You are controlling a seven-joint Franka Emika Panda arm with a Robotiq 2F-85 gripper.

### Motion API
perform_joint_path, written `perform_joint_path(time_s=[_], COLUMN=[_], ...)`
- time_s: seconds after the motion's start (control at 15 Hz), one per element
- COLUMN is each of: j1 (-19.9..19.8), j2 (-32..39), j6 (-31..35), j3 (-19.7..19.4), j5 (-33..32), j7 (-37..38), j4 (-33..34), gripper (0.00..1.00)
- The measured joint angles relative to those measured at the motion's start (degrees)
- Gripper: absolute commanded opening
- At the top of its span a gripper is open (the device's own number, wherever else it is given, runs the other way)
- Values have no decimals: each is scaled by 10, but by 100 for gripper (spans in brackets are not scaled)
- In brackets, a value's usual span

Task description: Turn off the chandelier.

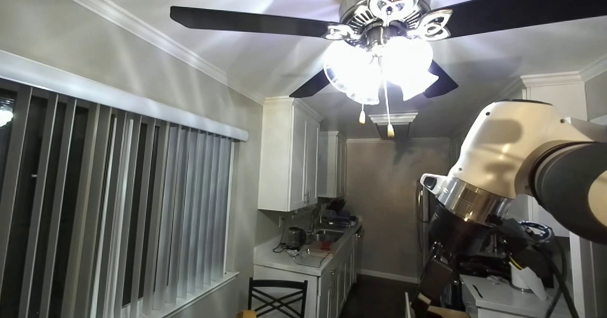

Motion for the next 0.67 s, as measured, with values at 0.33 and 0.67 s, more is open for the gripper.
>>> perform_joint_path(time_s=[0.33,0.67], j1=[-48,-136], j2=[-6,12], j6=[32,93], j3=[-3,-11], j5=[-28,-66], j7=[32,67], j4=[88,187], gripper=[100,100])
